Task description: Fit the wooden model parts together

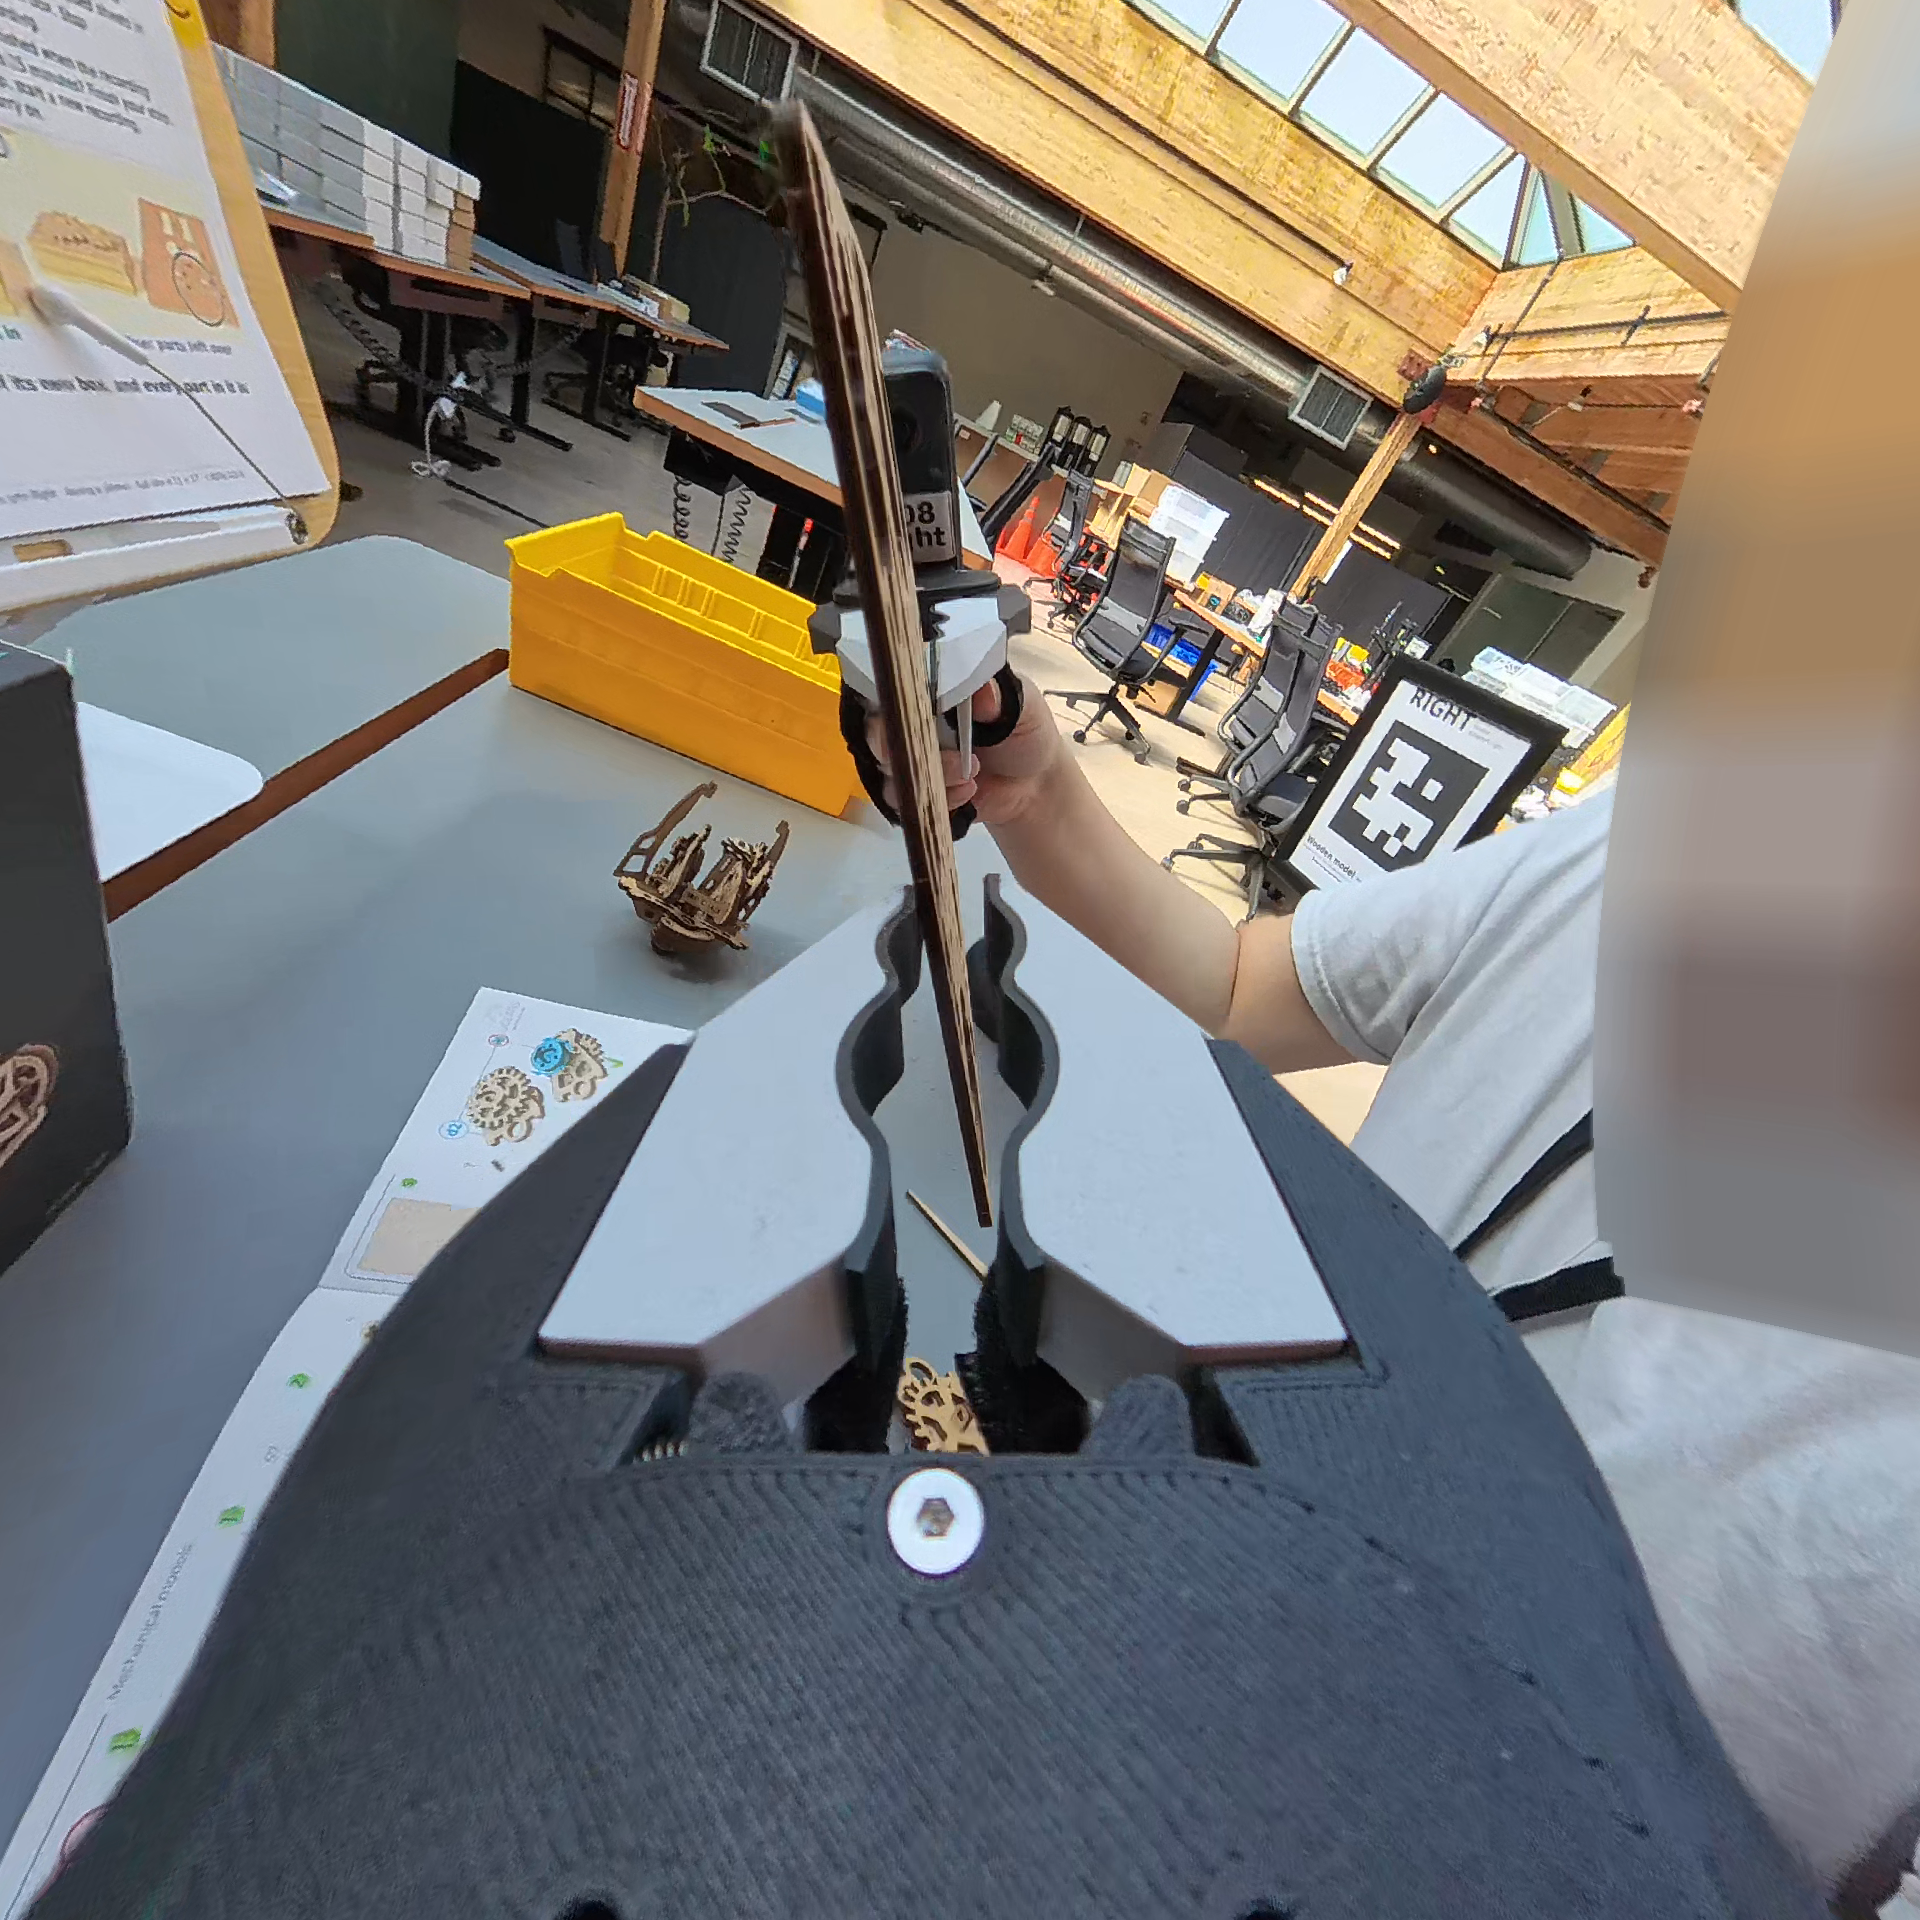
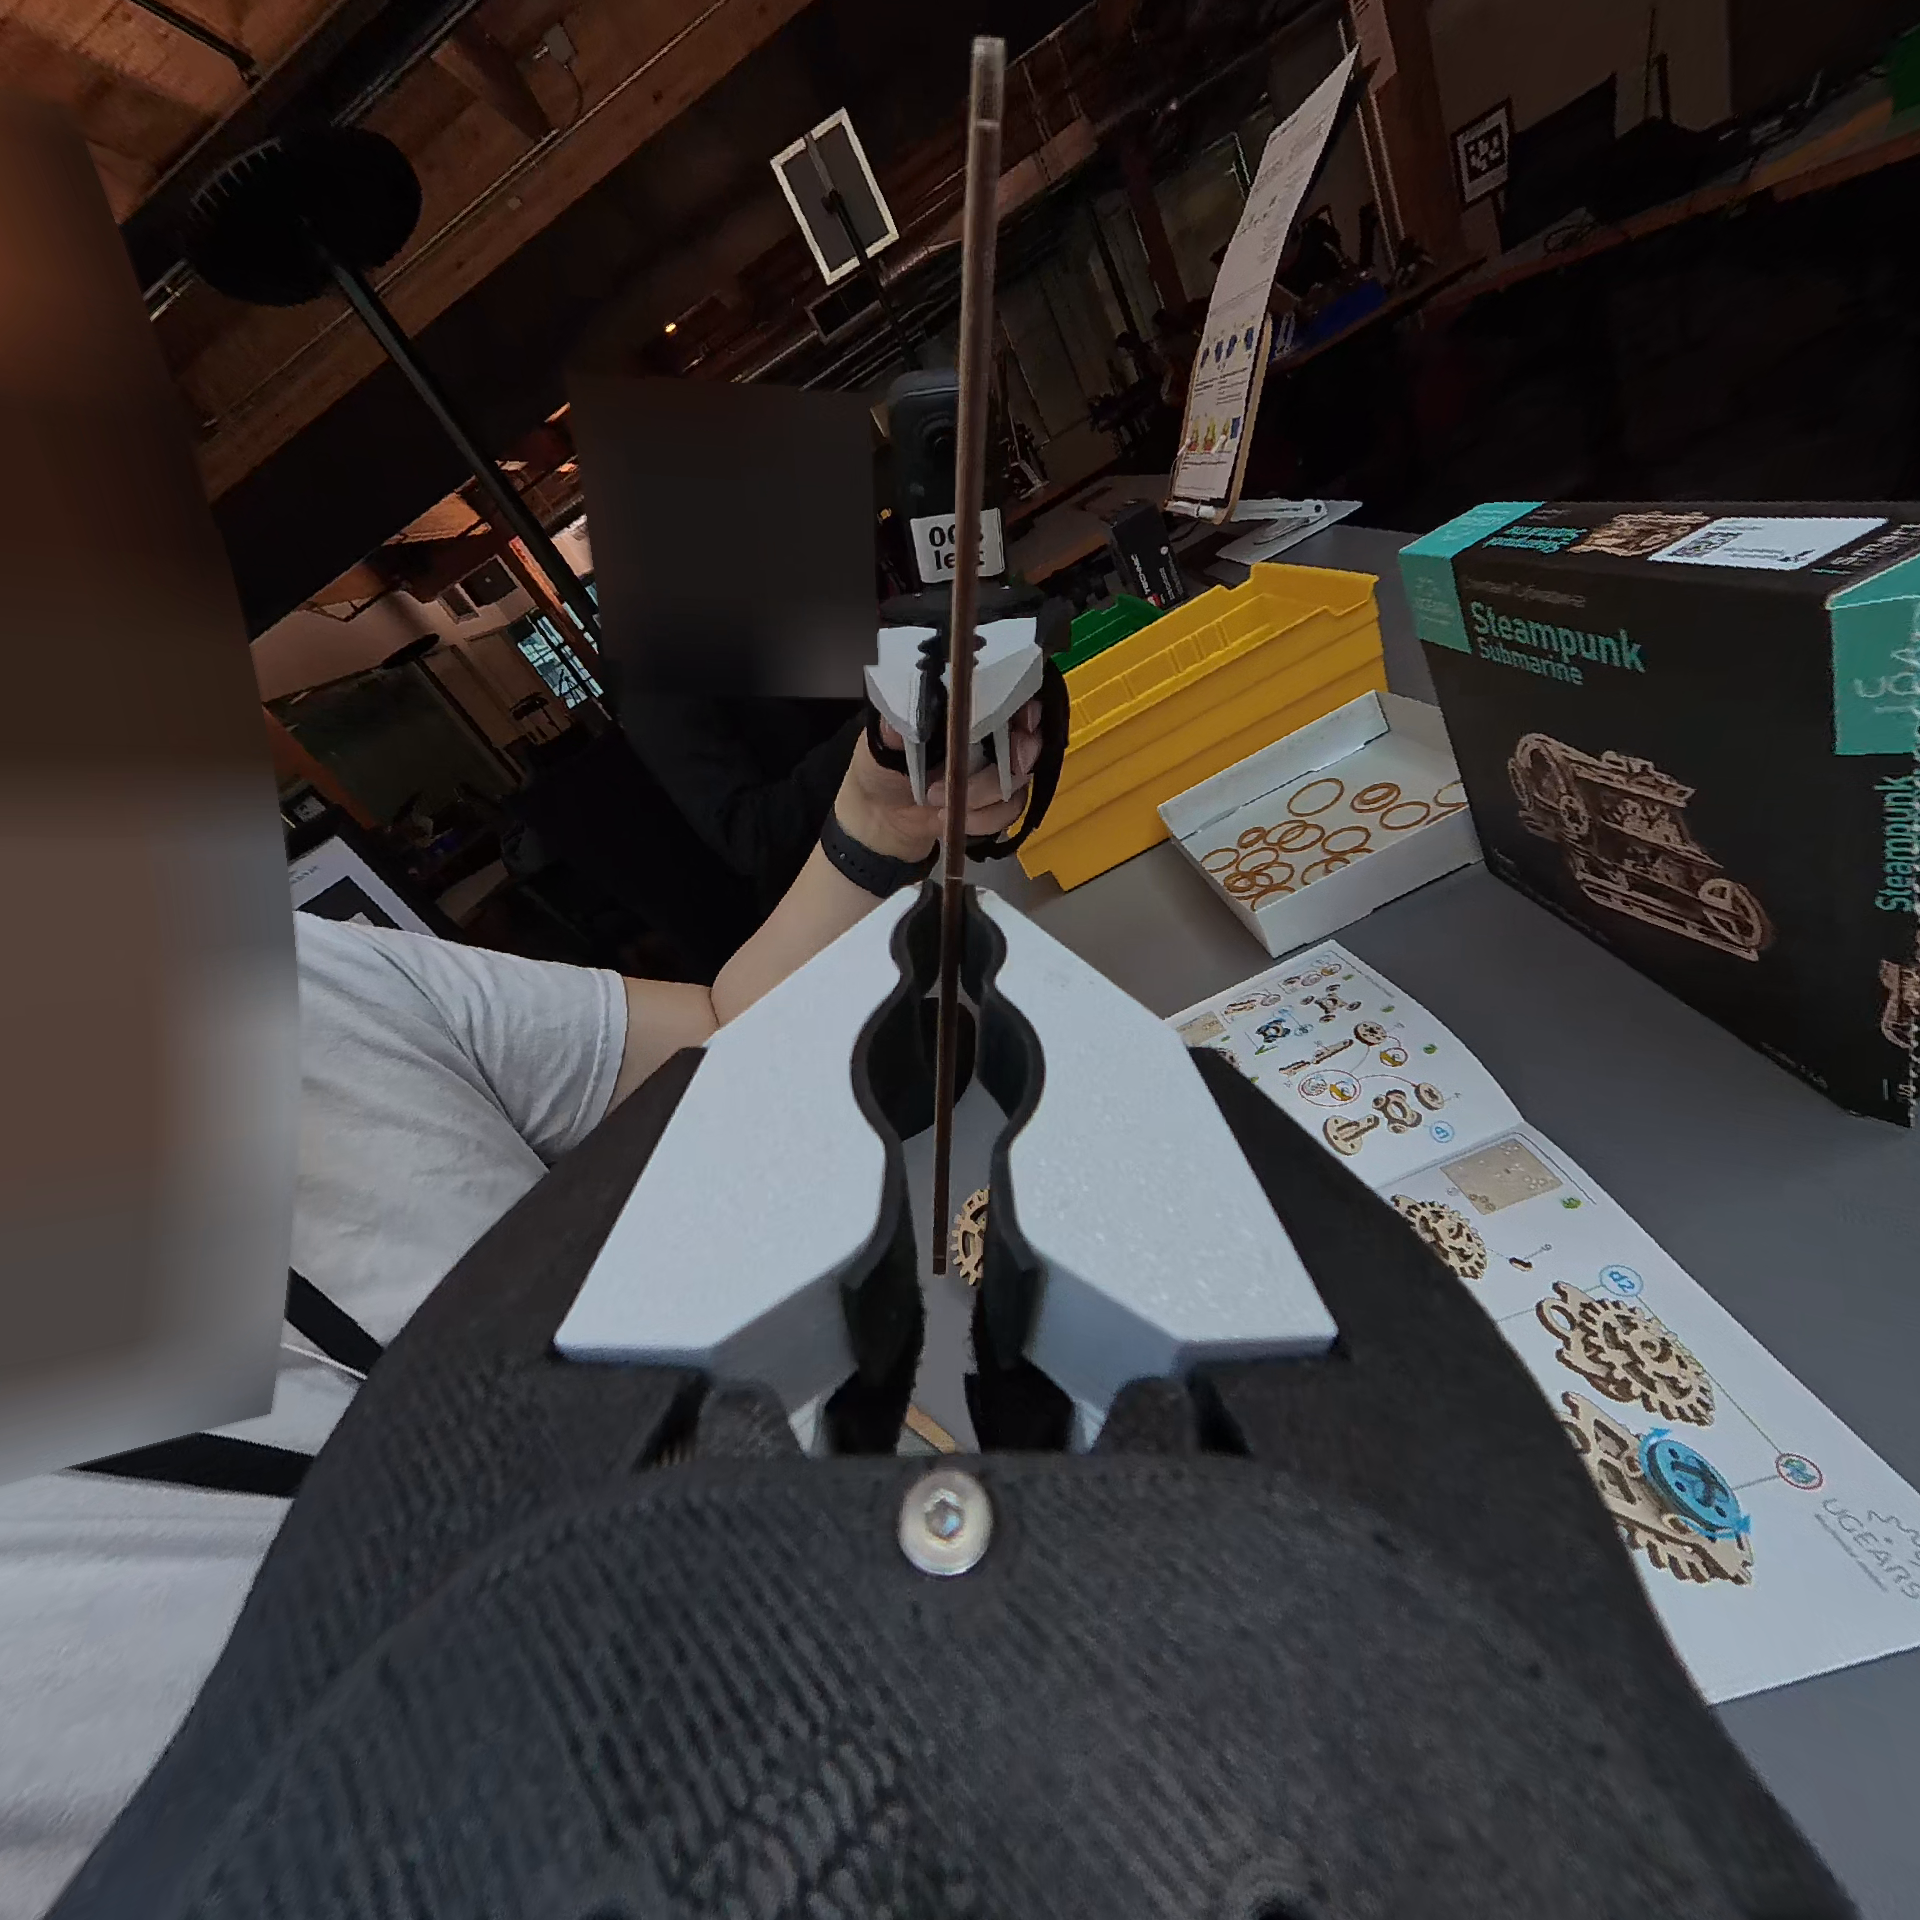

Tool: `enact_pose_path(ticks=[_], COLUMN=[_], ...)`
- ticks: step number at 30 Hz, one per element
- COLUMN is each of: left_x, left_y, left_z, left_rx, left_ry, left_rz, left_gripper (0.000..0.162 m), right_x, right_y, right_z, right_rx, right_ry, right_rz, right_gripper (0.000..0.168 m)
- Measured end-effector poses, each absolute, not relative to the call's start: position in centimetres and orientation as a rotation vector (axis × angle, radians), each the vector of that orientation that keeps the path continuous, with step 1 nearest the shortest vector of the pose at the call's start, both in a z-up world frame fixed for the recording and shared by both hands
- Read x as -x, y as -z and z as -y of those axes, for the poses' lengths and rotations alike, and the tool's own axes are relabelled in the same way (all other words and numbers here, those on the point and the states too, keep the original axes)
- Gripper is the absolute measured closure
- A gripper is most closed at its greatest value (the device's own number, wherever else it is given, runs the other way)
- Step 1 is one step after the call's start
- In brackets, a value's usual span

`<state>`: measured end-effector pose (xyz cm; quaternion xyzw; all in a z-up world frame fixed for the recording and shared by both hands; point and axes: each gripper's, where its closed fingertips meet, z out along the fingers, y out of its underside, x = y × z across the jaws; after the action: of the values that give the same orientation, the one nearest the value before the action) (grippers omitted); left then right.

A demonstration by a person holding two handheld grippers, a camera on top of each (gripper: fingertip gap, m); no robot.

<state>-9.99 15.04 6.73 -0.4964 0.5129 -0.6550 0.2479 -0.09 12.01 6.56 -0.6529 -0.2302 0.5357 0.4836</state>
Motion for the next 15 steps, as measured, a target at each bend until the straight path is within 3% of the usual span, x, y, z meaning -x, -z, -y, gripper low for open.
enact_pose_path(ticks=[5, 9, 12, 15], left_x=[9.2, 9.3, 9.2, 9.0], left_y=[-5.5, -5.2, -5.2, -4.1], left_z=[-14.4, -14.5, -14.7, -14.1], left_rx=[1.362, 1.376, 1.376, 1.406], left_ry=[1.733, 1.821, 1.852, 1.822], left_rz=[-1.477, -1.466, -1.444, -1.520], left_gripper=[0.151, 0.159, 0.152, 0.161], right_x=[0.8, 1.2, 1.5, 1.6], right_y=[-5.4, -4.7, -3.8, -4.3], right_z=[-11.9, -11.7, -11.7, -11.9], right_rx=[1.649, 1.674, 1.712, 1.682], right_ry=[-1.284, -1.305, -1.282, -1.309], right_rz=[0.617, 0.644, 0.677, 0.651], right_gripper=[0.168, 0.167, 0.167, 0.167])
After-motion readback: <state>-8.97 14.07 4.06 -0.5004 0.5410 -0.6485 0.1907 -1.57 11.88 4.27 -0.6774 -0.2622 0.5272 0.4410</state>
